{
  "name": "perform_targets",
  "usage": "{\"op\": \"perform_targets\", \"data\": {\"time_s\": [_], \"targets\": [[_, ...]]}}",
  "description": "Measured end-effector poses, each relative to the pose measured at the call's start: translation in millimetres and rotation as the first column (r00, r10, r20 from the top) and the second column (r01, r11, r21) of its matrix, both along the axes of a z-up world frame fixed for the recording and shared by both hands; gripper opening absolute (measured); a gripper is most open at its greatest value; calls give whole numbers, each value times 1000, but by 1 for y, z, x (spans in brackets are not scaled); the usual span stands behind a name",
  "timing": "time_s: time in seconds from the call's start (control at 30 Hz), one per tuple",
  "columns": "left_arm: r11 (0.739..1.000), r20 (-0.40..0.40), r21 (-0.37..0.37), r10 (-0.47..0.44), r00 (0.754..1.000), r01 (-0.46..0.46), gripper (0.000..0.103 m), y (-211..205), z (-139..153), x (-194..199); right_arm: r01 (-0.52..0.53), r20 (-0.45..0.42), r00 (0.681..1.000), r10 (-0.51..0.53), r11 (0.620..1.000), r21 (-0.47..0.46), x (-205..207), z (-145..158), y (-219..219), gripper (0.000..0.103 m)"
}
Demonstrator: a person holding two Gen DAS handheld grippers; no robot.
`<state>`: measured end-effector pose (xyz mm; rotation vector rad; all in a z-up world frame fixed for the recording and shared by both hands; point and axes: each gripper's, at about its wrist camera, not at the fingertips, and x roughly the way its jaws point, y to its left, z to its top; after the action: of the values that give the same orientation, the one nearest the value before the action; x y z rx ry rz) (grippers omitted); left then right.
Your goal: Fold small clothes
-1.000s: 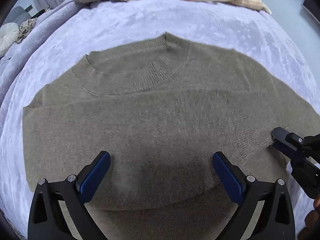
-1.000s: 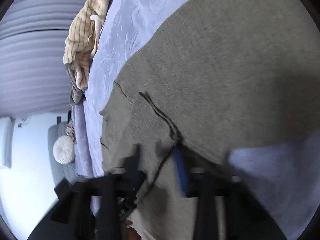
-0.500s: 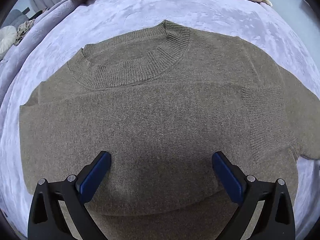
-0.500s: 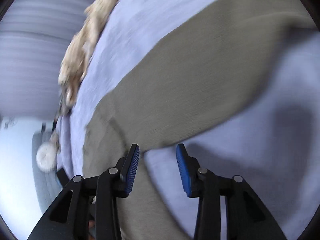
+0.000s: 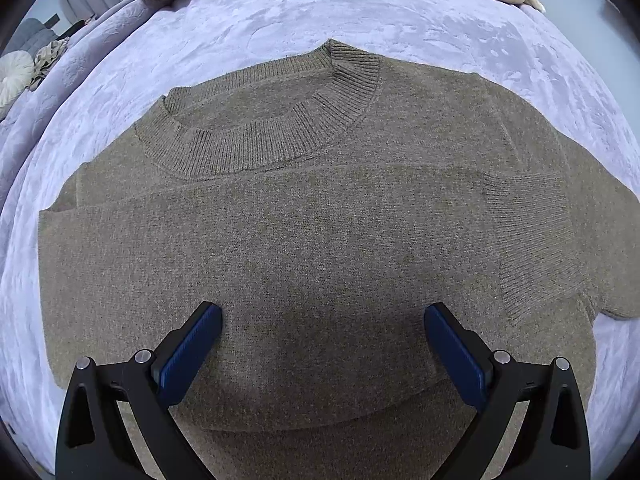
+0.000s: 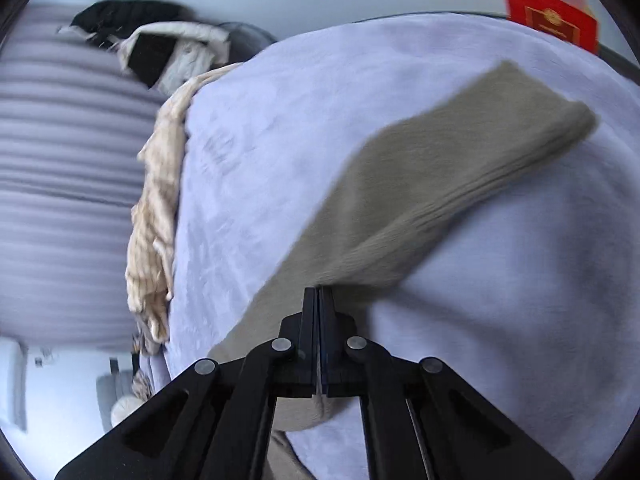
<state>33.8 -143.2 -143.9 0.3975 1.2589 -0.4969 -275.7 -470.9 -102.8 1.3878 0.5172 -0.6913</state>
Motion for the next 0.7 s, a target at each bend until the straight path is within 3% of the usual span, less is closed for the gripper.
{"op": "perform_targets", "data": {"time_s": [0.13, 0.2, 0.23, 0.27, 0.43, 0.63, 0.7], "targets": [[1000, -12, -9, 5, 1000, -5, 102, 7, 0, 2, 38, -120, 992, -35, 999, 26, -4, 1, 9, 5], [1000, -16, -16, 4, 1000, -5, 102, 12, -1, 3, 96, -128, 988, -92, 995, 29, -21, 1, 13, 23], [1000, -16, -17, 3, 1000, -3, 102, 13, -3, 3, 121, -125, 985, -117, 992, 25, -34, 2, 12, 45], [1000, -15, -17, 2, 1000, -2, 102, 13, -3, 3, 141, -127, 982, -138, 990, 17, -41, 2, 11, 60], [1000, -11, -10, -1, 1000, 1, 102, 13, -5, 2, 196, -181, 966, -184, 979, 50, -61, -8, -5, 60], [1000, -6, -4, -1, 1000, 1, 102, 10, -8, 1, 255, -176, 955, -238, 963, 82, -79, -14, 8, 60], [1000, -7, -3, 2, 1000, -2, 102, 9, -9, 1, 272, -126, 958, -256, 953, 136, -81, -28, 7, 60]]}}
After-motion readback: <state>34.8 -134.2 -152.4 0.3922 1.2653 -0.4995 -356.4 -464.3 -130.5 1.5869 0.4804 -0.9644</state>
